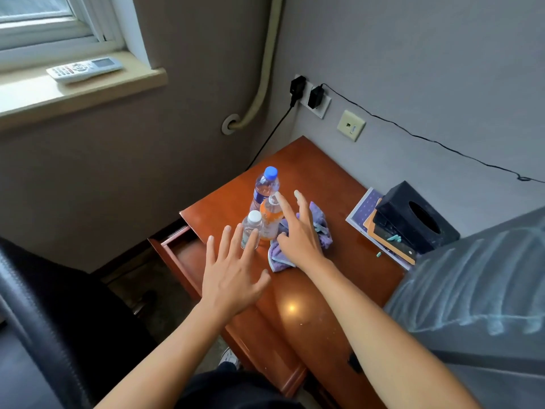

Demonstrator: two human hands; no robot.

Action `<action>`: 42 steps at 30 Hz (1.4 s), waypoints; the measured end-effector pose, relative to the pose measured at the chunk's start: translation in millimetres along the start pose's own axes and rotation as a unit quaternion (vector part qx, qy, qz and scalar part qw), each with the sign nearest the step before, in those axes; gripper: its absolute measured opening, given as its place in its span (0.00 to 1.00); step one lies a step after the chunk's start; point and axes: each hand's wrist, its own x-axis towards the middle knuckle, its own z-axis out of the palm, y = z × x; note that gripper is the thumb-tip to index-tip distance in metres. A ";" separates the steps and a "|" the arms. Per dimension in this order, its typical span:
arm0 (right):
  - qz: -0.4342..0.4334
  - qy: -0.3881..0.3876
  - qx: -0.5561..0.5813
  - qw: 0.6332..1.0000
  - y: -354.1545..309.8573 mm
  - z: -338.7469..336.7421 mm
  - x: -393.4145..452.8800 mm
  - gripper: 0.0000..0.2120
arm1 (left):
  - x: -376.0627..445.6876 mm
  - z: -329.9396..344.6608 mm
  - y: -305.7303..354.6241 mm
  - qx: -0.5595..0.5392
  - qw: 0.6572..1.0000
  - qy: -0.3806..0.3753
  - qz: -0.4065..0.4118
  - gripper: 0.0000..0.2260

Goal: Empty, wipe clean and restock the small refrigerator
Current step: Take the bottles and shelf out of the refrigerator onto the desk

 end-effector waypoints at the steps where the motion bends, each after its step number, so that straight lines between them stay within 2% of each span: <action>1: 0.004 0.008 -0.003 1.000 0.2 -1.8 -5.0 0.45 | -0.7 0.0 2.7 0.001 1.000 -0.003 0.005 0.37; 4: 0.016 0.035 0.001 0.999 5.9 -5.7 -22.2 0.44 | -2.9 2.4 10.9 0.005 1.000 -0.006 0.020 0.36; 10: 0.085 0.038 -0.045 0.995 39.7 -5.0 -47.3 0.42 | 4.0 3.5 22.8 0.005 0.999 0.016 0.051 0.37; 18: 0.167 -0.087 -0.198 0.962 66.1 14.6 -23.6 0.43 | 56.4 -14.2 31.0 0.060 0.991 0.065 0.102 0.38; 21: 0.173 -0.135 -0.209 0.953 66.8 21.4 -6.4 0.41 | 83.8 -15.1 29.9 0.096 0.987 0.055 0.116 0.37; 27: 0.210 -0.192 -0.198 0.938 77.1 54.8 23.9 0.44 | 121.8 -15.7 27.4 0.075 0.992 0.013 0.097 0.32; 31: 0.239 -0.185 -0.212 0.929 84.7 81.0 27.7 0.42 | 133.4 -15.3 22.1 0.097 0.992 -0.024 0.079 0.22; 36: 0.230 -0.129 -0.241 0.934 93.7 81.0 24.6 0.18 | 142.5 -15.8 18.6 0.056 0.995 -0.029 0.079 0.17; 39: 0.226 -0.102 -0.277 0.928 105.2 61.5 24.8 0.16 | 145.0 -17.9 21.2 0.048 0.995 -0.026 0.089 0.15; 42: 0.266 -0.092 -0.297 0.912 125.5 33.7 22.6 0.20 | 145.3 -18.1 25.5 0.046 0.994 -0.029 0.091 0.15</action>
